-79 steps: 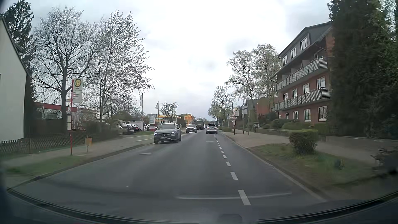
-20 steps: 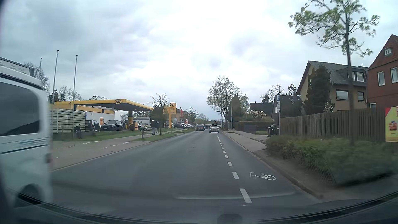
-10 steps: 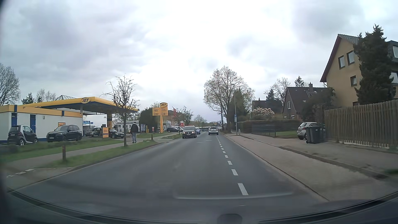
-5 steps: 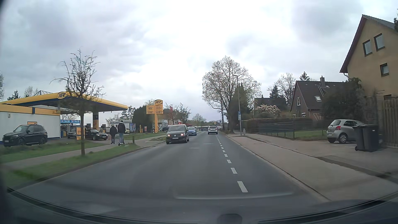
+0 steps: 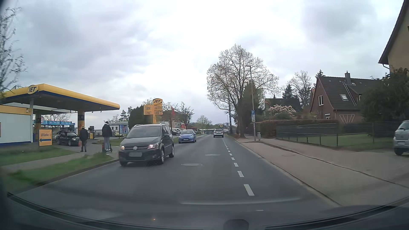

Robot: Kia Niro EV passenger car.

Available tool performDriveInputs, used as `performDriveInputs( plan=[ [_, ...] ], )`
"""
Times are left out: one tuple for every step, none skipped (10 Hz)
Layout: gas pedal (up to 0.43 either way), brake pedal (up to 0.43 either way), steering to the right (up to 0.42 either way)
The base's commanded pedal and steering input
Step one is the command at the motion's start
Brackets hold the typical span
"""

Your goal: Follow the waypoints while adhering to traffic rules and regulations

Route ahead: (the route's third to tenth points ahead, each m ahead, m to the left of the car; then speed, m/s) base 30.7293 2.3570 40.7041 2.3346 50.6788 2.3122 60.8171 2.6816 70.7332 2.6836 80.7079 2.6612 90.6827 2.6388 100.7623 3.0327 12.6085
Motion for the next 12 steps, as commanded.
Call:
performDriveInputs(
  plan=[
    [0.177,0.000,-0.005],
    [0.177,0.000,-0.005],
    [0.177,0.000,-0.005],
    [0.177,0.000,-0.005],
    [0.177,0.000,-0.005],
    [0.177,0.000,-0.004],
    [0.189,0.000,-0.004],
    [0.189,0.000,-0.004],
    [0.189,0.000,-0.003],
    [0.189,0.000,-0.003],
    [0.189,0.000,-0.003],
    [0.189,0.000,-0.003]
  ],
)
